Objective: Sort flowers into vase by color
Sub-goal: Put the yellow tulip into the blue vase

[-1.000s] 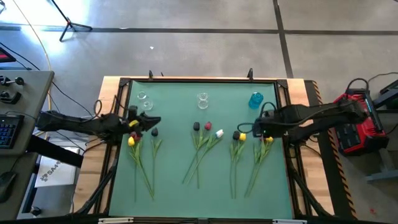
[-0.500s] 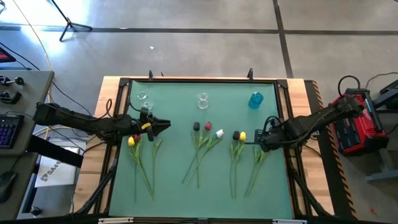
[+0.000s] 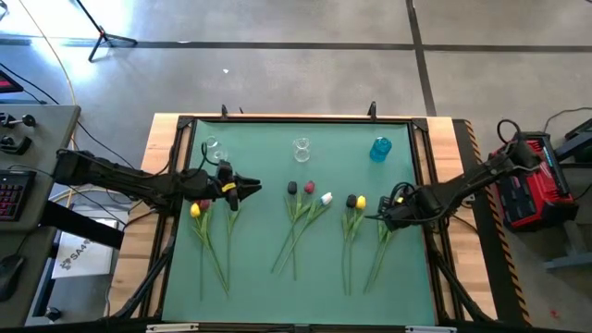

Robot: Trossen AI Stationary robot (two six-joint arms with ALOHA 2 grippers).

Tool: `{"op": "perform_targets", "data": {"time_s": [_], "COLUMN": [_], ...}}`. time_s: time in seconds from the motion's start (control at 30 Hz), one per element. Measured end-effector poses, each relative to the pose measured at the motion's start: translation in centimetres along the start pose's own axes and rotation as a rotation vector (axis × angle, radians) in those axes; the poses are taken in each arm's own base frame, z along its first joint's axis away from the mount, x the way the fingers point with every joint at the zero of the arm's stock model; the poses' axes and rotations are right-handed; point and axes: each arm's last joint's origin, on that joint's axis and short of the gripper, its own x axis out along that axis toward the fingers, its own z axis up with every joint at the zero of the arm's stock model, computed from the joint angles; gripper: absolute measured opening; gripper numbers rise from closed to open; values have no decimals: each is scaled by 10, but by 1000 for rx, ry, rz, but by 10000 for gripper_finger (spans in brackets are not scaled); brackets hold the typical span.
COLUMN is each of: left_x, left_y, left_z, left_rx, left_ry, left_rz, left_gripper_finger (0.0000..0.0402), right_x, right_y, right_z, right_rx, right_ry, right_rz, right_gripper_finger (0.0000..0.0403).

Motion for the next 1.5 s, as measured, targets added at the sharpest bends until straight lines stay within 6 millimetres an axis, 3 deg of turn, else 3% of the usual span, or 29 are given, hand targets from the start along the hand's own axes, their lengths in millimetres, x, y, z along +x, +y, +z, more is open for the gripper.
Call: {"op": "perform_targets", "data": {"time_s": [0.23, 0.5, 0.77, 0.97, 1.13, 1.5], "left_x": [2, 3, 3, 4, 4, 4], "left_y": [6, 11, 16, 19, 19, 19], "left_z": [5, 9, 13, 15, 15, 14], "left_rx": [0, 5, 24, 39, 39, 39], "left_ry": [-18, -23, -44, -54, -52, -41], "left_rz": [25, 36, 67, 81, 82, 71], "left_gripper_finger": [129, 129, 129, 129, 129, 129], "right_x": [17, 19, 19, 17, 1, -58], "right_y": [-3, -3, -3, -3, 7, 26], "right_z": [7, 7, 7, 6, 2, 5], "right_rx": [18, 10, 2, -1, -17, -96], "right_ry": [-26, -21, -21, -18, -14, -163], "right_rz": [1, 3, 3, 8, 76, 228], "right_gripper_finger": [71, 69, 6, 6, 4, 1]}}
